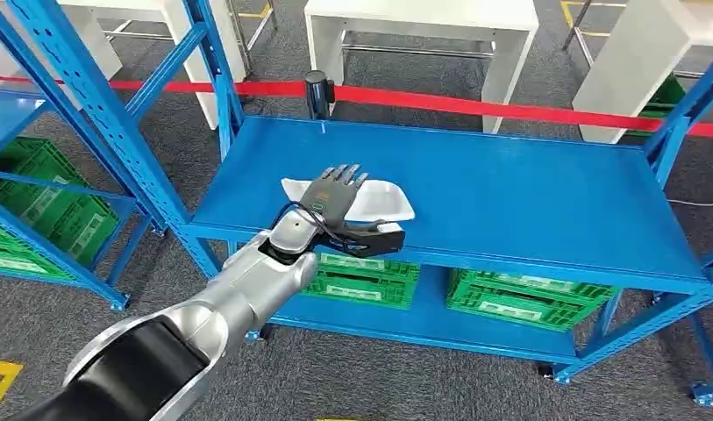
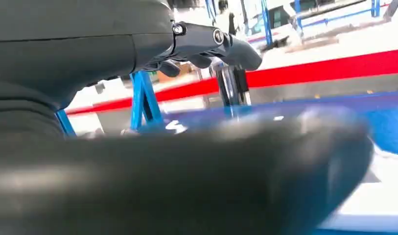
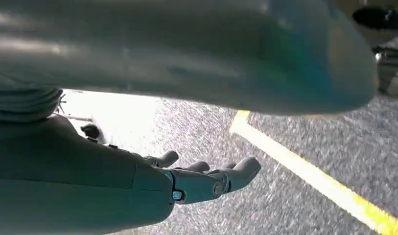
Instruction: Take the parts from the cabinet and place them on the table.
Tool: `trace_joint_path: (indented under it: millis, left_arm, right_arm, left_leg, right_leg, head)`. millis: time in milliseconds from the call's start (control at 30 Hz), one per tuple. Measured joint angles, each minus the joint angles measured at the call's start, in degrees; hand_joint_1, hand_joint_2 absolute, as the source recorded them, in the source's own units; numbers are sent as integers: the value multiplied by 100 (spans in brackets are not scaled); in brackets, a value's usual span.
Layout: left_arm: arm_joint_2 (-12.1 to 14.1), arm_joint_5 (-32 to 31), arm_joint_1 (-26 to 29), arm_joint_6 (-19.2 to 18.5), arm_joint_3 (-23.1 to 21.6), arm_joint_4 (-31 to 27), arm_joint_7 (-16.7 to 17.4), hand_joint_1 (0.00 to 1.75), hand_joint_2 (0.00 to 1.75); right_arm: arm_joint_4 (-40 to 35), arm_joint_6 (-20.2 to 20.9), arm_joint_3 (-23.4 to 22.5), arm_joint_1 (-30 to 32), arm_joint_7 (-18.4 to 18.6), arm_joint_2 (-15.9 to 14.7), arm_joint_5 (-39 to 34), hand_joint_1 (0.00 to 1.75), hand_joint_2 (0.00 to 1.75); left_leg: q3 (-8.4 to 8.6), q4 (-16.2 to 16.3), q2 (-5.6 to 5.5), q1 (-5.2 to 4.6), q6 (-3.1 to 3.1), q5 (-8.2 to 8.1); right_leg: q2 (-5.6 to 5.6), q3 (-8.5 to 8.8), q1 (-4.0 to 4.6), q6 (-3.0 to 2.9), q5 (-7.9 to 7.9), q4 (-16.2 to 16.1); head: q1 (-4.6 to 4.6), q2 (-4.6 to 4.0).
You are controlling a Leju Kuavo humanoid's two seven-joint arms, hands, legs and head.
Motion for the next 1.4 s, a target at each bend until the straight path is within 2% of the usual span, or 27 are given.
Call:
trace_joint_path:
  millis: [100,167,267,333,467,1067,1400]
  left_arm:
    - [-2,50,12,-156,0,0,-46,0,175]
    - [-5,57,22,-332,0,2,-48,0,175]
    - [-2,-7,61,-625,-7,4,-26,0,175]
    - [-2,-37,86,-682,-44,4,-29,0,175]
    - [2,-59,104,-726,-81,7,-26,0,175]
    - [9,-109,157,-748,-142,15,-9,0,175]
    - [9,-88,169,-486,-173,15,70,0,175]
  right_arm:
    - [0,0,0,-8,2,2,7,0,0]
    - [0,0,0,-11,11,0,11,0,0]
    - [0,0,0,-11,18,0,43,0,0]
    - [0,2,0,-12,20,0,55,0,0]
    - [0,2,0,-13,33,0,59,0,0]
    - [0,11,0,-14,15,0,79,0,0]
    - [0,20,0,-16,33,0,111,0,0]
  left_leg:
    - [9,-3,-4,-1,46,-28]
    - [11,-3,-4,-2,68,-40]
    - [11,-2,-4,-4,84,-45]
    - [11,-1,-4,-6,96,-45]
    - [11,0,-4,-10,101,-42]
    - [16,-5,-3,-8,101,-41]
    - [16,-5,-3,-9,101,-41]
  right_leg:
    - [-7,45,1,12,-4,-63]
    - [-8,62,0,55,-6,-88]
    - [-8,73,-2,84,-2,-110]
    - [-8,75,-3,107,6,-117]
    - [-9,76,-6,125,9,-118]
    - [-9,76,-3,131,2,-116]
    - [-9,77,-3,131,3,-116]
  head:
    - [2,0]
    - [0,0]
    - [0,0]
    - [0,0]
    - [0,0]
    - [0,0]
    - [0,0]
